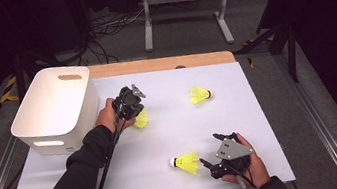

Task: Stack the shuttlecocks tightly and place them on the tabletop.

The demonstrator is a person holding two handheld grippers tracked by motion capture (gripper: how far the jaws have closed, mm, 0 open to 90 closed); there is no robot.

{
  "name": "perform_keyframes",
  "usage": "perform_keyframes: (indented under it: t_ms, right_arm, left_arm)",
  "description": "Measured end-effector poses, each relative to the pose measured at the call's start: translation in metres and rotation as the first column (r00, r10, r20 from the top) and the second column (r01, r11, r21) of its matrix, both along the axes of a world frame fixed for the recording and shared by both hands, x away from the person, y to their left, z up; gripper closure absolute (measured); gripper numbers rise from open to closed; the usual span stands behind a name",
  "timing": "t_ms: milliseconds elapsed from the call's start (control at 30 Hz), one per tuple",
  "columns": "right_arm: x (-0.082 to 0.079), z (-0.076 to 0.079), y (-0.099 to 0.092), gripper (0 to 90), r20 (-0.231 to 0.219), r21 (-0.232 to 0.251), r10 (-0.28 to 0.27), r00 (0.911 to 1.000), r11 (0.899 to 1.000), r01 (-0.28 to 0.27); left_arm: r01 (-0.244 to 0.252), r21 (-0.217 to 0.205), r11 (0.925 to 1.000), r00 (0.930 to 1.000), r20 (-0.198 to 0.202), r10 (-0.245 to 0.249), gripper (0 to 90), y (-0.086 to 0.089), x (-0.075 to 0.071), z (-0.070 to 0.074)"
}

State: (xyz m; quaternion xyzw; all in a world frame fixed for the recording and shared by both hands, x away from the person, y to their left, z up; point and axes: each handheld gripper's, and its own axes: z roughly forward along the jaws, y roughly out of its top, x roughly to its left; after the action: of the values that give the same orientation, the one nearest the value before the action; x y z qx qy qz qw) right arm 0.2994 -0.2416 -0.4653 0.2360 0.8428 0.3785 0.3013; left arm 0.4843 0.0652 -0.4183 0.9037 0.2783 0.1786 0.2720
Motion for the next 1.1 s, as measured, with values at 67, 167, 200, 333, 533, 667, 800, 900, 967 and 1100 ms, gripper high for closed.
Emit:
perform_keyframes:
  t_ms: [67,167,200,333,533,667,800,900,967,1100]
  right_arm:
    - [0.0,0.0,0.0,13.3,-0.002,0.0,0.0,1.0,1.0,0.0]
    - [0.0,0.0,-0.001,13.3,-0.004,0.001,0.0,1.0,1.0,0.0]
    - [0.0,0.0,-0.001,13.3,-0.003,0.001,0.001,1.0,1.0,-0.001]
    - [0.0,0.0,-0.002,13.3,-0.002,0.001,0.004,1.0,1.0,-0.004]
    - [0.0,0.0,-0.001,13.2,-0.003,0.0,0.006,1.0,1.0,-0.006]
    - [0.0,0.0,-0.001,13.1,-0.004,-0.004,0.009,1.0,1.0,-0.009]
    - [0.0,0.0,-0.001,13.1,-0.003,-0.003,0.011,0.9999,1.0,-0.011]
    - [0.0,0.0,-0.002,13.1,-0.002,0.001,0.007,1.0,1.0,-0.007]
    - [-0.001,0.001,-0.002,13.1,0.001,0.002,0.005,1.0,1.0,-0.005]
    - [-0.001,0.001,-0.001,13.1,0.001,0.004,0.008,1.0,1.0,-0.008]
  left_arm:
    - [-0.013,-0.003,0.9999,0.9999,0.003,0.014,89.0,-0.003,0.002,-0.001]
    - [-0.019,-0.011,0.9998,0.9997,-0.013,0.019,88.7,-0.006,0.004,-0.002]
    - [-0.026,-0.013,0.9996,0.9996,-0.009,0.026,88.5,-0.009,0.005,-0.003]
    - [-0.032,-0.024,0.9992,0.9994,-0.013,0.032,87.0,-0.012,0.007,-0.005]
    - [-0.047,-0.038,0.9982,0.9989,0.003,0.047,85.0,-0.011,0.008,-0.006]
    - [-0.058,-0.048,0.9971,0.9982,0.011,0.059,80.4,-0.009,0.008,-0.006]
    - [-0.056,-0.056,0.9969,0.9982,0.017,0.057,74.8,-0.007,0.007,-0.004]
    - [-0.06,-0.071,0.9957,0.9976,0.03,0.062,70.1,-0.004,0.006,0.0]
    - [-0.059,-0.087,0.9945,0.9972,0.04,0.063,67.0,-0.002,0.003,0.002]
    - [-0.046,-0.082,0.9956,0.9974,0.052,0.051,65.9,0.001,0.0,0.006]
